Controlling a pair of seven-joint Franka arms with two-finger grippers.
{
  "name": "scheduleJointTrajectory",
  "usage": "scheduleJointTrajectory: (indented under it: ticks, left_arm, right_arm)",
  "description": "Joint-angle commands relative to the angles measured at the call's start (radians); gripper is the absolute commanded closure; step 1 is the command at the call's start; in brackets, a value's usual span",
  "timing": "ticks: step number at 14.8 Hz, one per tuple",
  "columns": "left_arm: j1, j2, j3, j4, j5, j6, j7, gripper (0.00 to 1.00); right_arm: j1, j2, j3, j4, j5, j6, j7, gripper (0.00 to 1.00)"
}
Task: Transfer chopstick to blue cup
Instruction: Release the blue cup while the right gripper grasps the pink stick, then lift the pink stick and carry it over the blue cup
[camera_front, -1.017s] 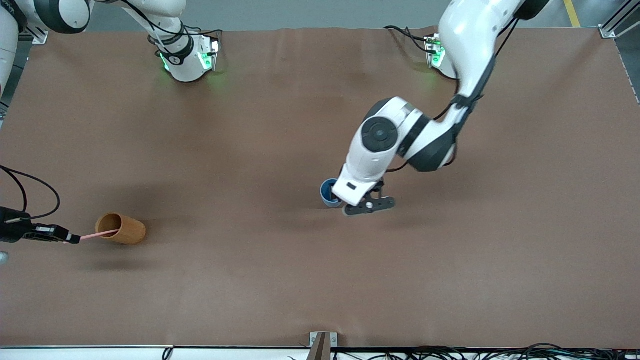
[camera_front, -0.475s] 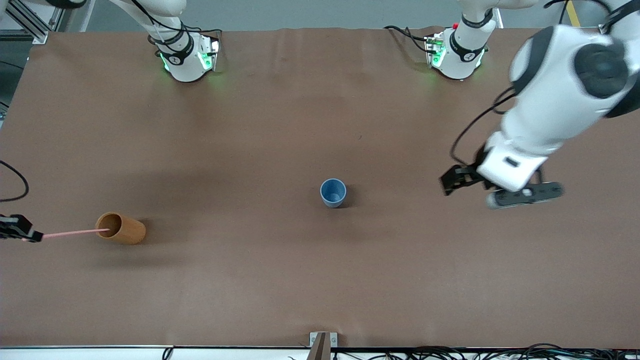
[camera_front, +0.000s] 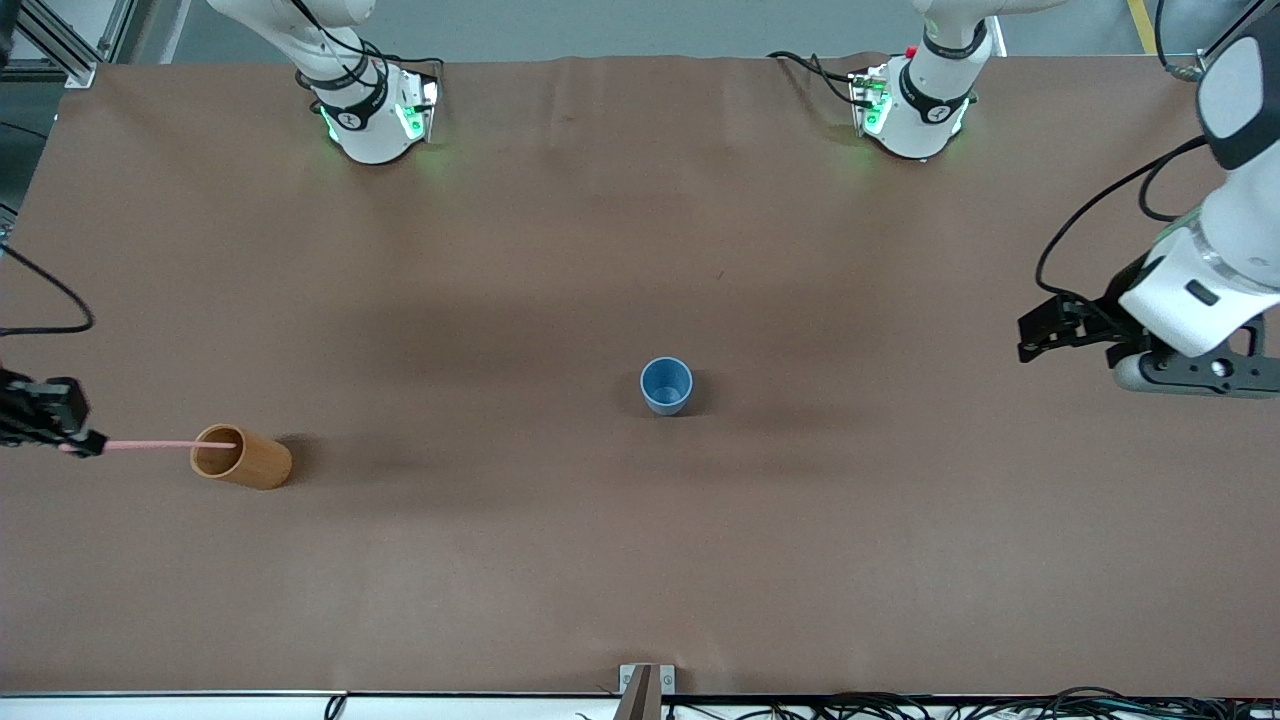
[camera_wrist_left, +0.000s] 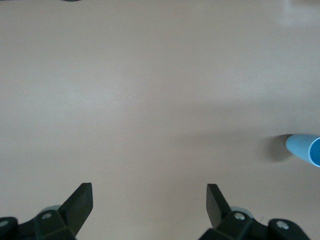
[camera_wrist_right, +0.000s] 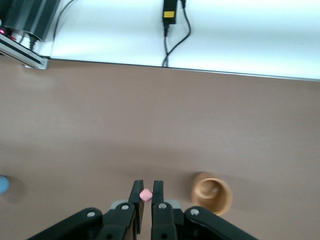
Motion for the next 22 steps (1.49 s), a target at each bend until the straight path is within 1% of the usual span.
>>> scheduleJointTrajectory:
  ticks: [1,2,3,4,5,7,8,9,10,11,13,15,17,20,22]
  left_arm:
    - [0.009,-0.056,0.000,-0.029,-0.007,-0.055,0.042,0.00]
    - [0.002,-0.064,0.005,-0.032,-0.007,-0.063,0.050,0.00]
    - [-0.011,-0.081,0.031,-0.031,-0.010,-0.078,0.071,0.00]
    - [-0.054,-0.093,0.079,-0.032,-0.012,-0.092,0.082,0.00]
    - [-0.100,-0.110,0.133,-0.032,-0.013,-0.109,0.084,0.00]
    - [-0.128,-0.141,0.160,-0.037,-0.034,-0.141,0.084,0.00]
    - [-0.167,-0.155,0.182,-0.043,-0.039,-0.158,0.082,0.00]
    - [-0.206,-0.165,0.237,-0.058,-0.042,-0.161,0.082,0.00]
    - [-0.208,-0.167,0.245,-0.069,-0.042,-0.152,0.082,0.00]
    - [-0.205,-0.170,0.243,-0.081,-0.042,-0.143,0.082,0.00]
    - [-0.200,-0.176,0.242,-0.083,-0.039,-0.130,0.084,0.00]
    - [-0.200,-0.185,0.241,-0.083,-0.038,-0.132,0.102,0.00]
    - [-0.197,-0.188,0.241,-0.083,-0.033,-0.133,0.116,0.00]
    - [-0.183,-0.187,0.239,-0.078,-0.036,-0.133,0.116,0.00]
    - [-0.176,-0.184,0.226,-0.075,-0.038,-0.133,0.116,0.00]
  right_arm:
    - [0.120,-0.053,-0.005,-0.043,-0.050,0.014,0.169,0.99]
    - [0.167,-0.054,-0.005,-0.043,-0.053,0.017,0.227,0.99]
    - [0.230,-0.054,-0.006,-0.043,-0.054,0.029,0.292,0.99]
    - [0.296,-0.056,-0.008,-0.043,-0.080,0.060,0.364,0.99]
    - [0.364,-0.056,-0.003,-0.043,-0.152,0.086,0.456,0.99]
    - [0.531,-0.047,-0.005,-0.045,-0.316,0.147,0.702,0.99]
    - [0.607,-0.037,-0.005,-0.045,-0.373,0.179,0.830,0.99]
    - [0.677,-0.005,-0.005,-0.045,-0.425,0.198,0.948,0.99]
    - [0.720,0.022,-0.005,-0.045,-0.464,0.207,1.034,0.99]
    - [0.749,0.045,-0.005,-0.045,-0.473,0.209,1.093,1.00]
    - [0.794,0.067,-0.005,-0.043,-0.478,0.218,1.142,0.99]
    - [0.820,0.095,-0.005,-0.051,-0.473,0.284,1.157,1.00]
    - [0.837,0.118,-0.006,-0.051,-0.476,0.304,1.217,1.00]
    - [0.849,0.144,-0.005,-0.054,-0.521,0.315,1.220,0.99]
    - [0.861,0.167,-0.005,-0.056,-0.530,0.327,1.222,0.99]
